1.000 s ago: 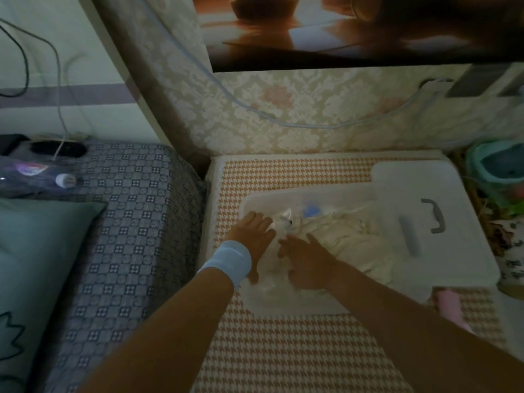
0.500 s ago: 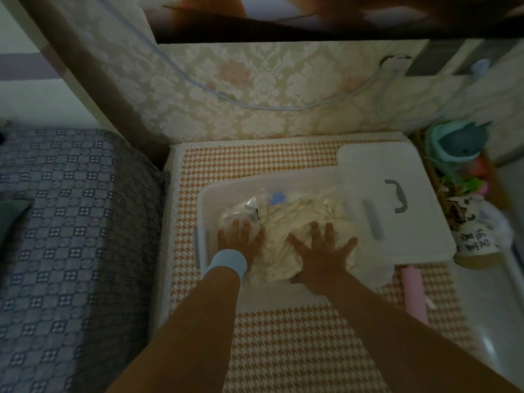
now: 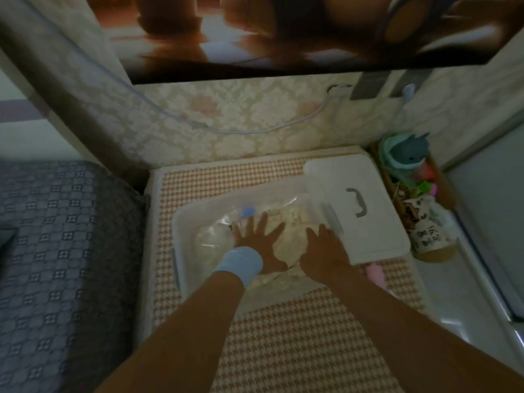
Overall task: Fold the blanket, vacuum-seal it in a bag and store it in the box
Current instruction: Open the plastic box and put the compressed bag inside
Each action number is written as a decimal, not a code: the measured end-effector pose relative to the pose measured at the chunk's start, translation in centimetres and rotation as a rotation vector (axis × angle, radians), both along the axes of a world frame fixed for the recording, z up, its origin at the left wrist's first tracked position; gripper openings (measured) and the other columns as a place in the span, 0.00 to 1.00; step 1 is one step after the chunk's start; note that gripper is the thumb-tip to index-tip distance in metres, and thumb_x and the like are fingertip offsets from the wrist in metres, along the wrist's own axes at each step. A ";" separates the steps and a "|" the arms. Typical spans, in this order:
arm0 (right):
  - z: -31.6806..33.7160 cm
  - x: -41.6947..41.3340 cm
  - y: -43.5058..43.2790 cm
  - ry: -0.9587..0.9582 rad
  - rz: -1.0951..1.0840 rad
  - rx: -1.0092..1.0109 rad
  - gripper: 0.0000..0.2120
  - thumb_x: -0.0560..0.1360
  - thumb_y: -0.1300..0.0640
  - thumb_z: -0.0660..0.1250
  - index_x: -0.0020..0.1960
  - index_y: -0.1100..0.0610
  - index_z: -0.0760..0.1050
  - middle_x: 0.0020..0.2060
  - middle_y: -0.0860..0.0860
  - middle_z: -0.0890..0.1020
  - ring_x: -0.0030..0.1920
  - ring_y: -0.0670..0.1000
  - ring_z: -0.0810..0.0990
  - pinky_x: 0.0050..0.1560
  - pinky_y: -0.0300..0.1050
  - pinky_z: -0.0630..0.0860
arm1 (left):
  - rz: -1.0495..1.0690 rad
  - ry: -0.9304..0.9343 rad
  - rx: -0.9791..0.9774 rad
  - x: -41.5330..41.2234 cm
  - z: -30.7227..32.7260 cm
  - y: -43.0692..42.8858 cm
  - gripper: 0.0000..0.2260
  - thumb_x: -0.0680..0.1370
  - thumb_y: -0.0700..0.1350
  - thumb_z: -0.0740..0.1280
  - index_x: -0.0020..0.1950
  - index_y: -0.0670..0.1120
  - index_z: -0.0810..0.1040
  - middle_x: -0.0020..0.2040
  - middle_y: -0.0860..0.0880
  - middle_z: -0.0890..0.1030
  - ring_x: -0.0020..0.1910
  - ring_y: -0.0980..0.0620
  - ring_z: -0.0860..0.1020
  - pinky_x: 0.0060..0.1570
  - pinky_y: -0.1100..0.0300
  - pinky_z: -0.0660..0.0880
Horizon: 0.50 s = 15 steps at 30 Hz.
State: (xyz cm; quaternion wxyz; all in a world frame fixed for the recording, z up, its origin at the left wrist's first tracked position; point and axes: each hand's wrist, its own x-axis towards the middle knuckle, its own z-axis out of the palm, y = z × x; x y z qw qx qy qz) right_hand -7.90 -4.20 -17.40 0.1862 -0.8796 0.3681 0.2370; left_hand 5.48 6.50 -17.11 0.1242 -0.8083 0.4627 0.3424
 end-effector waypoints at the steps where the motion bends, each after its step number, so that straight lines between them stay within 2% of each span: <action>1: -0.6 -0.5 -0.1 0.004 -0.022 0.051 0.37 0.80 0.50 0.61 0.81 0.56 0.44 0.80 0.59 0.44 0.80 0.60 0.44 0.79 0.53 0.47 | -0.056 -0.005 -0.040 -1.3 -0.2 -1.0 0.44 0.70 0.72 0.60 0.75 0.63 0.34 0.76 0.52 0.30 0.75 0.41 0.34 0.71 0.35 0.39; 4: -2.7 -1.9 -0.9 -0.066 -0.080 0.184 0.35 0.81 0.60 0.60 0.80 0.61 0.43 0.80 0.61 0.44 0.80 0.59 0.43 0.78 0.49 0.44 | -0.142 0.080 -0.031 -4.3 -1.5 -3.0 0.44 0.73 0.69 0.61 0.76 0.61 0.33 0.76 0.54 0.31 0.76 0.43 0.34 0.72 0.37 0.42; 6: -3.7 -2.4 -1.9 -0.076 -0.098 0.271 0.33 0.83 0.60 0.57 0.80 0.60 0.41 0.80 0.57 0.41 0.80 0.55 0.40 0.76 0.44 0.41 | -0.126 0.146 0.012 -4.9 -3.4 -2.9 0.44 0.75 0.63 0.64 0.75 0.59 0.32 0.76 0.56 0.32 0.76 0.42 0.35 0.72 0.36 0.45; 8: -4.5 -2.6 -3.2 -0.085 -0.137 0.334 0.34 0.83 0.59 0.59 0.81 0.58 0.42 0.80 0.54 0.42 0.80 0.52 0.41 0.76 0.43 0.43 | -0.086 0.158 -0.009 -4.9 -5.5 -2.4 0.45 0.76 0.60 0.65 0.75 0.59 0.30 0.76 0.58 0.31 0.76 0.41 0.35 0.71 0.34 0.47; 11: -5.7 -2.6 -4.2 -0.069 -0.103 0.331 0.33 0.84 0.57 0.58 0.81 0.58 0.41 0.80 0.55 0.41 0.80 0.53 0.40 0.76 0.43 0.43 | -0.069 0.144 -0.033 -5.2 -6.7 -3.0 0.45 0.76 0.60 0.66 0.75 0.60 0.31 0.76 0.59 0.31 0.76 0.41 0.34 0.70 0.33 0.48; 15: -5.5 -2.4 -3.0 -0.110 -0.096 0.264 0.31 0.84 0.58 0.55 0.81 0.60 0.43 0.80 0.58 0.43 0.80 0.56 0.42 0.76 0.45 0.43 | -0.089 0.124 0.077 -4.7 -6.0 -4.0 0.47 0.73 0.61 0.68 0.75 0.62 0.32 0.76 0.58 0.33 0.76 0.41 0.38 0.70 0.34 0.52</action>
